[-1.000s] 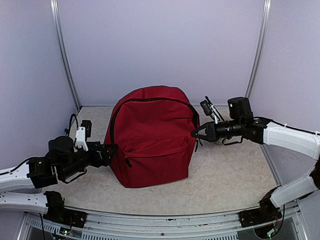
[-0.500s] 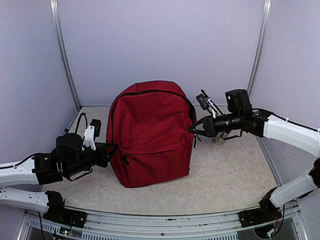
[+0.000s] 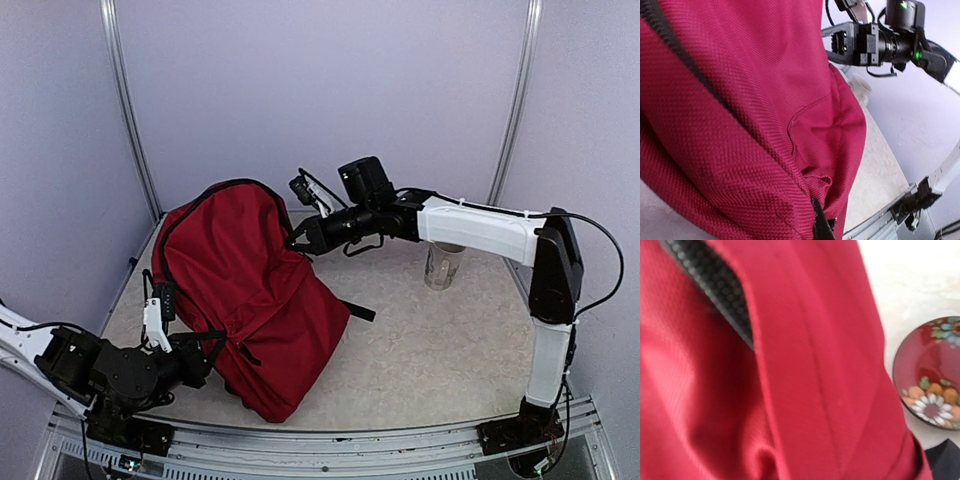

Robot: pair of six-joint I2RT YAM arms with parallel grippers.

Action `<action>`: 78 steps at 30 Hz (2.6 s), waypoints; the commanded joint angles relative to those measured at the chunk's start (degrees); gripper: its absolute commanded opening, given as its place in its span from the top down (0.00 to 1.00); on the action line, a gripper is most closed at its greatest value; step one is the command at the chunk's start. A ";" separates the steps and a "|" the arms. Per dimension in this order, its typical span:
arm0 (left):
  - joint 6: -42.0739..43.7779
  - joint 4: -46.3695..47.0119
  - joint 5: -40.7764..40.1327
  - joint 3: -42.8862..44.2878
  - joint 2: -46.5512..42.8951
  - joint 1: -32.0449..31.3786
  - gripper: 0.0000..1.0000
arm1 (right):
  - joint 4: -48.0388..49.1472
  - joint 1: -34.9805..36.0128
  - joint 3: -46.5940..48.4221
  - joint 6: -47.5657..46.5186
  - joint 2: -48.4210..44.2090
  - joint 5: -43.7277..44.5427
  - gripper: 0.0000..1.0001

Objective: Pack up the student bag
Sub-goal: Place the student bag at the center of the board, then reset both arms

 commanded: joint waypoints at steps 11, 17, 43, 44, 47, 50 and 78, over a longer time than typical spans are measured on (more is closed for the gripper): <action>-16.28 -24.52 -0.33 3.05 -6.91 15.68 0.36 | 0.17 4.73 23.46 2.81 20.40 4.92 0.79; 4.03 -14.94 15.77 1.22 -11.35 34.35 0.03 | -1.60 4.52 24.52 -1.81 18.16 10.11 0.46; 24.16 -15.18 27.85 12.05 -4.57 68.12 0.01 | 1.43 -27.33 -20.55 -6.41 -34.82 29.27 0.00; 24.25 -15.25 28.50 11.41 -4.71 68.14 0.01 | 1.65 -29.90 -22.73 -6.00 -36.66 29.89 0.00; 26.32 -13.60 30.11 10.63 -3.77 68.22 0.01 | 3.64 -38.29 -29.10 -3.78 -41.35 28.99 0.00; 29.67 -11.20 29.95 12.98 0.02 69.19 0.01 | 7.02 -45.81 -35.55 -1.23 -45.15 27.71 0.00; 33.50 25.72 52.28 6.08 15.30 103.55 0.01 | 30.51 -53.92 -70.38 6.94 -50.28 39.73 0.00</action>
